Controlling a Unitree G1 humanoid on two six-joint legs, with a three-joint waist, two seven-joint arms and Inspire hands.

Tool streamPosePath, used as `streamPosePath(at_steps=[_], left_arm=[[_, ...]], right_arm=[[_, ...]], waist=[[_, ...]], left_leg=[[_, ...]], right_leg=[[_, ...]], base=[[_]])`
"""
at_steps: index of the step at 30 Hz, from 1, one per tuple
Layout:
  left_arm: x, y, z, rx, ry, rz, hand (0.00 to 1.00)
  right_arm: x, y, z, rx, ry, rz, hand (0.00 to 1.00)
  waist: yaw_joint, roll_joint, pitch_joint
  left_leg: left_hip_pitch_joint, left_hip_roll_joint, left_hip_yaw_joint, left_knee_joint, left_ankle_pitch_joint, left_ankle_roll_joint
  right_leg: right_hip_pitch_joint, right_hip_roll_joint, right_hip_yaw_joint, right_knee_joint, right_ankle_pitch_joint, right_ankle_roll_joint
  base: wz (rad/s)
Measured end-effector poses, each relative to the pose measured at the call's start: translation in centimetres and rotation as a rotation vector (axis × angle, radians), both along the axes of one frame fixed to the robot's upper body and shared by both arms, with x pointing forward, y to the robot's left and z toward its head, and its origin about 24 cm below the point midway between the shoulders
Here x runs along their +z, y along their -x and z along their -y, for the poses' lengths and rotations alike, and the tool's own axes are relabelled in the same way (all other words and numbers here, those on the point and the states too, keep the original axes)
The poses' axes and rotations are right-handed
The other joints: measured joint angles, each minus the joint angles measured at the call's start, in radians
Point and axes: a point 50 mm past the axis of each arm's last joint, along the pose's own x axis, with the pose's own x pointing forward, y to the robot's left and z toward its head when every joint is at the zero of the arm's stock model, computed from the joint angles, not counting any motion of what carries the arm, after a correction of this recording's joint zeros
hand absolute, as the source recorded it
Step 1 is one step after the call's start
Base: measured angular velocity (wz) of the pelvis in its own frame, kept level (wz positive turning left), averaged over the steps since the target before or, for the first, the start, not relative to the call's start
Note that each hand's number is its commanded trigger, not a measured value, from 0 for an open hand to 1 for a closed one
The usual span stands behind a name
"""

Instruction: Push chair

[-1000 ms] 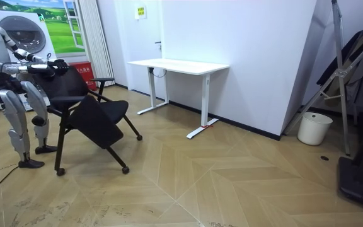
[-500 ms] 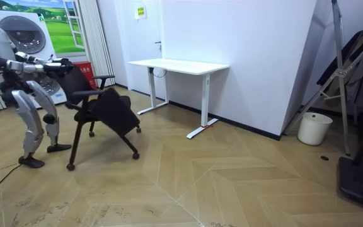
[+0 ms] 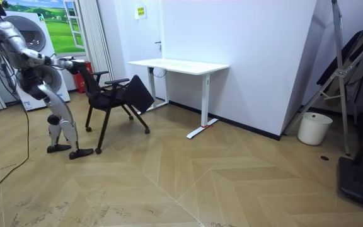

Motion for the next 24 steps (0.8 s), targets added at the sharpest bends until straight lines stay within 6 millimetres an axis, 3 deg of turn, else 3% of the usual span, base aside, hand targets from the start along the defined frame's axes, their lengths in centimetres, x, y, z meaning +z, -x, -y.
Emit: streamPosePath(at_steps=[1, 4, 6, 9, 11, 13, 16, 18, 20, 21, 23, 24], left_arm=[[0.0, -0.1, 0.1, 0.001, 0.004, 0.001, 1.0], [0.2, -0.2, 0.1, 0.026, 0.024, 0.013, 1.0], [0.4, -0.3, 0.1, 0.038, 0.036, 0.02, 1.0], [0.6, -0.4, 0.2, 0.036, 0.04, 0.033, 1.0], [0.6, -0.4, 0.2, 0.034, 0.039, 0.032, 1.0], [0.4, -0.1, 0.3, 0.029, 0.03, 0.027, 1.0], [-0.1, 0.5, 0.2, 0.031, 0.031, 0.009, 1.0], [-0.2, 0.6, 0.2, 0.031, 0.03, 0.006, 1.0], [-0.2, 0.6, 0.3, 0.031, 0.033, 0.006, 1.0], [-0.3, 0.6, 0.5, 0.031, 0.033, 0.003, 1.0], [-0.4, 0.6, 0.9, 0.023, 0.035, 0.004, 1.0], [-0.3, 0.5, 1.2, 0.019, 0.041, 0.014, 1.0]], right_arm=[[0.2, -0.2, 0.1, -0.001, 0.002, 0.002, 1.0], [1.1, -1.2, 0.0, 0.012, 0.027, 0.025, 1.0], [1.6, -1.8, -0.1, 0.027, 0.054, 0.048, 1.0], [2.0, -2.0, -0.1, 0.03, 0.066, 0.061, 1.0], [1.9, -2.0, 0.0, 0.033, 0.072, 0.06, 1.0], [1.4, -1.7, 0.2, 0.033, 0.062, 0.047, 1.0], [0.7, -1.0, 0.1, 0.028, 0.046, 0.031, 1.0], [0.6, -0.8, 0.1, 0.025, 0.041, 0.028, 1.0], [0.6, -0.7, 0.2, 0.019, 0.034, 0.033, 1.0], [0.5, -0.6, 0.3, 0.016, 0.034, 0.034, 1.0], [0.4, -0.5, 0.8, 0.006, 0.033, 0.035, 1.0], [0.5, -0.4, 1.1, -0.003, 0.03, 0.04, 1.0]], waist=[[-0.003, -0.003, 0.0029], [0.005, 0.022, 0.0013], [0.005, 0.028, 0.001], [0.015, 0.021, 0.0041], [0.013, 0.012, 0.0107], [0.012, 0.003, 0.0131], [0.009, 0.003, 0.0162], [0.002, 0.002, 0.0169], [-0.015, -0.004, 0.0187], [-0.026, -0.009, 0.0192], [-0.036, -0.027, 0.0197], [-0.041, -0.036, 0.0203]], left_leg=[[0.012, 0.027, 0.051, -0.016, -0.004, -0.01], [0.035, 0.068, 0.067, -0.073, -0.002, -0.032], [0.047, 0.083, 0.089, -0.103, 0.005, -0.043], [0.069, 0.101, 0.163, -0.093, 0.006, -0.046], [0.064, 0.11, 0.214, -0.034, 0.006, -0.046], [0.032, 0.129, 0.269, 0.099, 0.006, -0.047], [0.025, 0.177, 0.323, 0.234, 0.007, -0.048], [0.022, 0.191, 0.329, 0.274, 0.017, -0.065], [-0.002, 0.19, 0.347, 0.331, 0.048, -0.08], [-0.04, 0.185, 0.349, 0.375, 0.079, -0.075], [-0.065, 0.164, 0.347, 0.303, 0.029, -0.065], [-0.088, 0.153, 0.348, 0.202, 0.017, -0.067]], right_leg=[[0.019, 0.012, 0.003, 0.0, 0.026, -0.027], [0.035, 0.033, -0.021, -0.004, 0.002, -0.044], [0.037, 0.039, -0.036, 0.004, -0.011, -0.063], [0.054, 0.038, -0.048, 0.031, -0.058, -0.064], [0.076, 0.037, -0.049, 0.035, -0.081, -0.063], [0.119, 0.04, -0.05, 0.033, -0.112, -0.062], [0.188, 0.053, -0.051, 0.036, -0.146, -0.066], [0.213, 0.059, -0.051, 0.034, -0.158, -0.067], [0.224, 0.057, -0.028, 0.026, -0.16, -0.066], [0.242, 0.054, 0.015, 0.015, -0.159, -0.065], [0.246, 0.041, 0.066, 0.004, -0.163, -0.056], [0.245, 0.036, 0.084, -0.008, -0.159, -0.047]], base=[[1.02], [0.47], [0.26], [0.24], [0.3], [0.24], [0.08], [0.12], [0.16], [0.13], [0.09], [-0.18]])
